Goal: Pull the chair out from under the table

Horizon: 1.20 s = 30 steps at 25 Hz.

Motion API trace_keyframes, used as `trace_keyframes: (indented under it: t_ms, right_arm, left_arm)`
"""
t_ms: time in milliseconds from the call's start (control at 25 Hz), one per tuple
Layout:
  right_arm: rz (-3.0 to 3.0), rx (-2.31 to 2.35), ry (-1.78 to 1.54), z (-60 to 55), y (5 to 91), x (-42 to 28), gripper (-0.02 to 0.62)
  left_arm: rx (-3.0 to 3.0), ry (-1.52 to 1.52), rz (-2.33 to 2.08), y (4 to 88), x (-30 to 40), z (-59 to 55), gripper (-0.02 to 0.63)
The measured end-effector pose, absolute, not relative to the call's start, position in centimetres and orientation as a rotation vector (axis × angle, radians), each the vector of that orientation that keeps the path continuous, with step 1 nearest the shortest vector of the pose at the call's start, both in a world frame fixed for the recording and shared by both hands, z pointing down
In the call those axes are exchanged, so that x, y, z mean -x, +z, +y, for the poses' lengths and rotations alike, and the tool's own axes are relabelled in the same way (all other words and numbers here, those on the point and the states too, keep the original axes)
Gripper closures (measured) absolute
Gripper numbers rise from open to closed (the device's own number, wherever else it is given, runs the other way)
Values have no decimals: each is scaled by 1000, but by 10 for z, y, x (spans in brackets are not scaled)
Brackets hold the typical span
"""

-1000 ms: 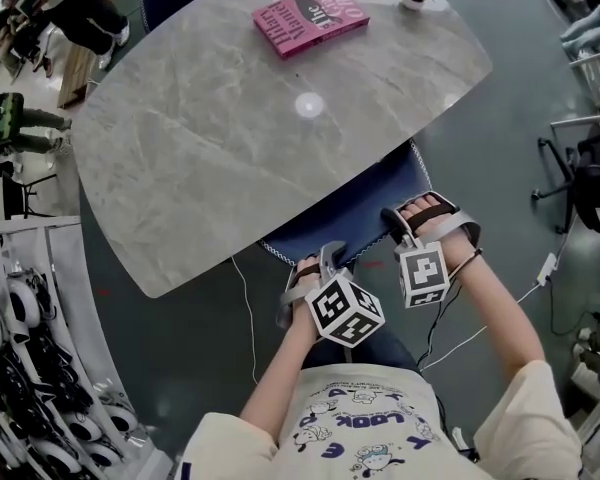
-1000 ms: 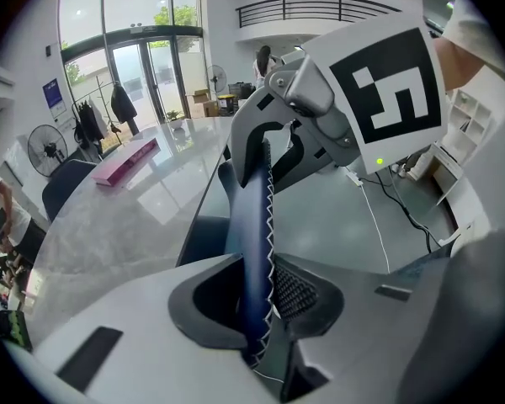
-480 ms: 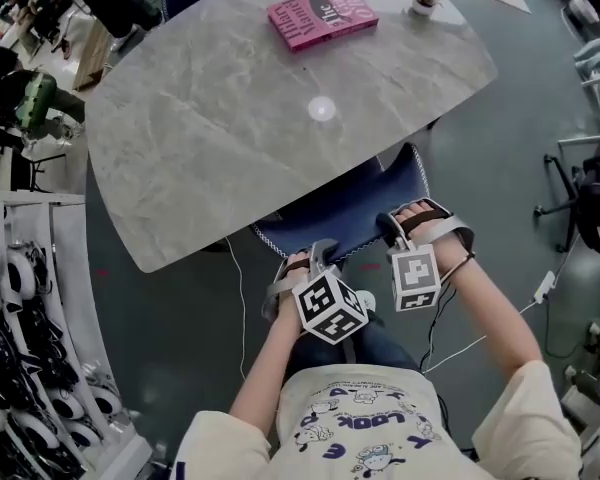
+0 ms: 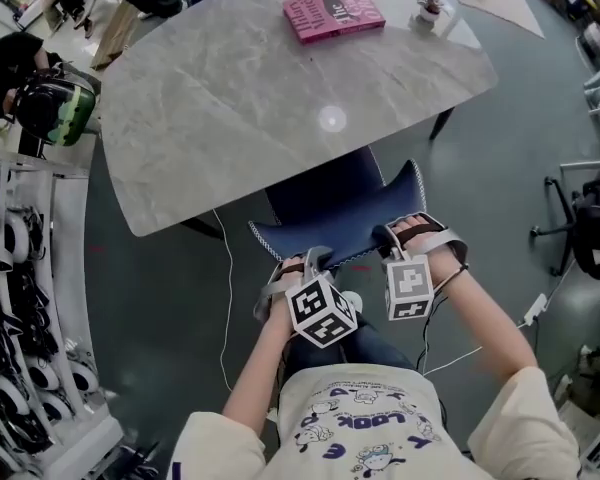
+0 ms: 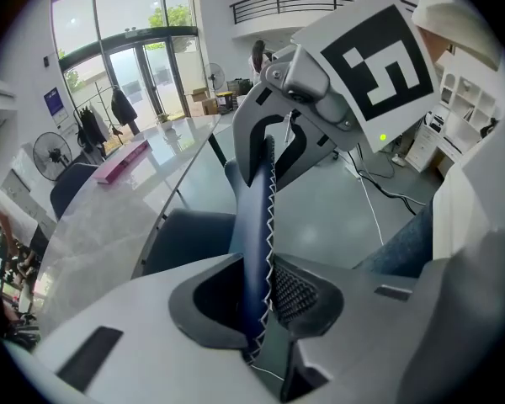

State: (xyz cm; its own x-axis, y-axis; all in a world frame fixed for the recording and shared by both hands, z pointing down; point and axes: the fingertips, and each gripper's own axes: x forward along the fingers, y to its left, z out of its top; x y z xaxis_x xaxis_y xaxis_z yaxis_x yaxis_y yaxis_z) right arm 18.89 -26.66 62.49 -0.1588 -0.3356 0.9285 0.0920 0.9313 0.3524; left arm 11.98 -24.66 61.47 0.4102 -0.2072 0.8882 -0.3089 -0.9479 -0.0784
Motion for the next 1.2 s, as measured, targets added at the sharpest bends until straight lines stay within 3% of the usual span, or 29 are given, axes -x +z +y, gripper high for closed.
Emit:
trace_keyframes:
  t_ms: [1200]
  right_arm:
    - [-1775, -64, -342, -65, 631, -153, 514]
  left_arm:
    - [-2518, 1645, -494, 620, -82, -52, 512]
